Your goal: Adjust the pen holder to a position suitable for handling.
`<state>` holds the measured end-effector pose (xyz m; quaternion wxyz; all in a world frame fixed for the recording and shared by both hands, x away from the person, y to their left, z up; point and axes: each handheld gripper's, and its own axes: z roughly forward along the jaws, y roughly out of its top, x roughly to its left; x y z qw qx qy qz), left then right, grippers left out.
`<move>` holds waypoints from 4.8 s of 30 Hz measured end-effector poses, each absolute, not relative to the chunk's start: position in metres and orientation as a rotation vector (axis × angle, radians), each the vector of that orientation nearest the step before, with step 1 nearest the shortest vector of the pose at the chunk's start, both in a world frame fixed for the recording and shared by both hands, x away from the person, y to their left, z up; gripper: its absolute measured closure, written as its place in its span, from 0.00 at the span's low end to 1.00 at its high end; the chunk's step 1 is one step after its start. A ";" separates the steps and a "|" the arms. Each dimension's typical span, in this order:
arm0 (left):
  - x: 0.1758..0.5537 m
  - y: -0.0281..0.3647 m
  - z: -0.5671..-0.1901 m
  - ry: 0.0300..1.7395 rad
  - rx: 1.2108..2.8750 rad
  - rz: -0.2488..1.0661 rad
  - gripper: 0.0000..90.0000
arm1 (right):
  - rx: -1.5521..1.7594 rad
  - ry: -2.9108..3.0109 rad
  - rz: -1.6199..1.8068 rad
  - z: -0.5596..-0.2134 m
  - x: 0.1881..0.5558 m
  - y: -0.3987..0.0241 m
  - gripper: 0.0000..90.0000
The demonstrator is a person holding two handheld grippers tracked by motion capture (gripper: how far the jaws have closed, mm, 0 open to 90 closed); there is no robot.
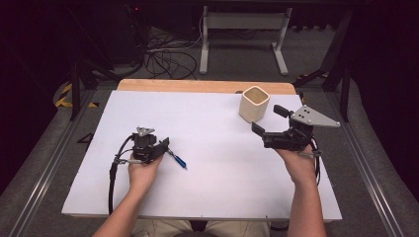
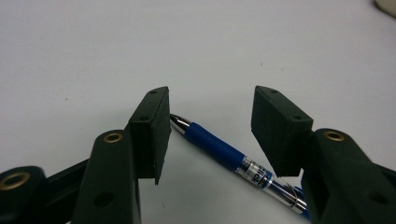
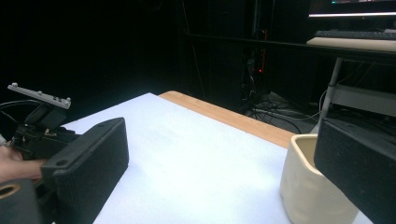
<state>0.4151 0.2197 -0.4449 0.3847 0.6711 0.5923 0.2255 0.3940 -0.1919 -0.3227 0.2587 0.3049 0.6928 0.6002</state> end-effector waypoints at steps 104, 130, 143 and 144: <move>0.421 0.218 -0.418 1.183 1.993 0.379 0.89 | 0.834 1.882 1.657 -0.323 0.394 -0.189 0.05; 0.393 0.220 -0.383 0.962 1.714 0.407 0.89 | 0.781 1.921 1.730 -0.328 0.396 -0.178 0.14; 0.385 0.218 -0.376 0.912 1.651 0.440 0.89 | 0.767 1.925 1.785 -0.330 0.396 -0.175 0.27; 0.386 0.218 -0.376 0.906 1.647 0.441 0.89 | 0.766 1.930 1.781 -0.330 0.396 -0.173 0.28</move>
